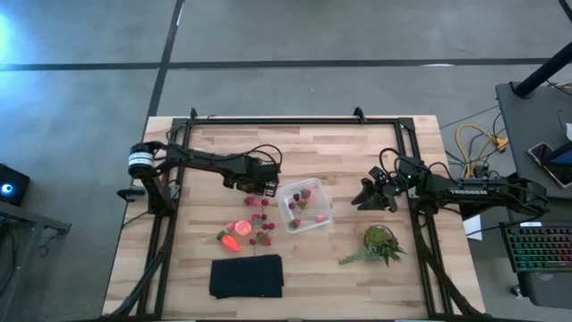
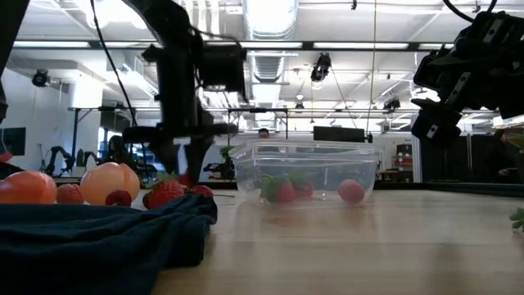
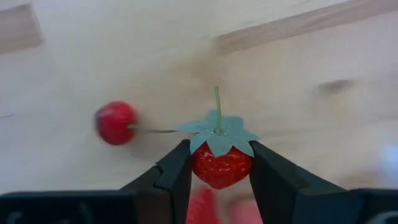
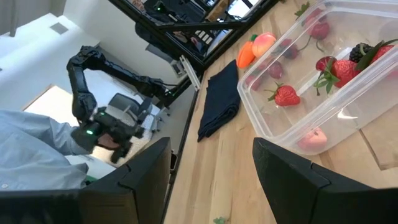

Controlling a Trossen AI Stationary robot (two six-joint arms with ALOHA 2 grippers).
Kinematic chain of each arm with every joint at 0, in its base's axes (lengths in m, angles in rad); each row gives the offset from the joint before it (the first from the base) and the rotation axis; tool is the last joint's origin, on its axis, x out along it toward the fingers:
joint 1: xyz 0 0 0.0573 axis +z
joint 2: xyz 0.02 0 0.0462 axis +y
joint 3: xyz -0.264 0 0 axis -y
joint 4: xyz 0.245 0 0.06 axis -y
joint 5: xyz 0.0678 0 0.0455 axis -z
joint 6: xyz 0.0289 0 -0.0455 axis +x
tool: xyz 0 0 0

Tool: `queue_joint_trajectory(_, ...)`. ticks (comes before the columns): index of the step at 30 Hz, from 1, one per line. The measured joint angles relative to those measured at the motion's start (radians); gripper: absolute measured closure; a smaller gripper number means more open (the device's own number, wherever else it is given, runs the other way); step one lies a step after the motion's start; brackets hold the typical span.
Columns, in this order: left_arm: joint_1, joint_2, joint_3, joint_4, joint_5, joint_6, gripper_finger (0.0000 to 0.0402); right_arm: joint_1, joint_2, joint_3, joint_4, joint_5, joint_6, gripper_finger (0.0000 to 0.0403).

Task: Pick and placing Produce into tupperware
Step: Put the red strawberry into the container

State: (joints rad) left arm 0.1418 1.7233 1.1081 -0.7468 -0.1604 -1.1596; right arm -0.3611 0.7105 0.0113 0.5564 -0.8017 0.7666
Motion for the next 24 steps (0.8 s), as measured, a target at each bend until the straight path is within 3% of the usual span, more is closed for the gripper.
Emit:
queue_joint_trajectory(5,-0.039,-0.106,0.092,0.068,-0.054,0.175,0.0277,0.0,0.0,0.0,-0.002,0.0,0.0,0.0184)
queue_joint_trajectory(8,-0.089,-0.167,0.12,0.309,-0.073,0.424,0.0276,0.0,0.0,0.0,-0.004,0.004,-0.005,0.0184)
queue_joint_trajectory(11,-0.114,-0.172,0.145,0.465,0.038,0.618,0.0276,0.0,0.001,0.0,-0.007,0.02,-0.014,0.0184)
queue_joint_trajectory(16,-0.11,-0.046,0.14,0.439,0.223,0.553,0.0276,0.0,0.012,0.0,-0.003,0.02,-0.016,0.0184)
queue_joint_trajectory(19,-0.131,0.044,0.146,0.514,0.345,0.537,0.0273,0.0,0.014,-0.001,0.0,0.019,-0.015,0.0184)
queue_joint_trajectory(24,-0.148,0.127,0.186,0.557,0.335,0.536,0.0228,0.0,0.021,0.0,0.0,0.017,-0.003,0.0184)
